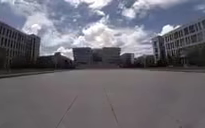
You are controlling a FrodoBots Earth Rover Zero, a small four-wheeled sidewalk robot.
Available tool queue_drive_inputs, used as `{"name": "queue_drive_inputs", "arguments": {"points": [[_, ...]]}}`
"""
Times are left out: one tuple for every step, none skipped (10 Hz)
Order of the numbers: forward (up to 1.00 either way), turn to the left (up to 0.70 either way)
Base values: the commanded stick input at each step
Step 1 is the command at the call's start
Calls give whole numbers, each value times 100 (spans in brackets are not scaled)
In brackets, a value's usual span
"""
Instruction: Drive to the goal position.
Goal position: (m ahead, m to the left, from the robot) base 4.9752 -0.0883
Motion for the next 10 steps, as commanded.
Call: {"name": "queue_drive_inputs", "arguments": {"points": [[70,1],[70,0],[70,0],[70,2],[70,5],[70,-4],[70,-23],[70,-33],[70,-23],[70,3]]}}
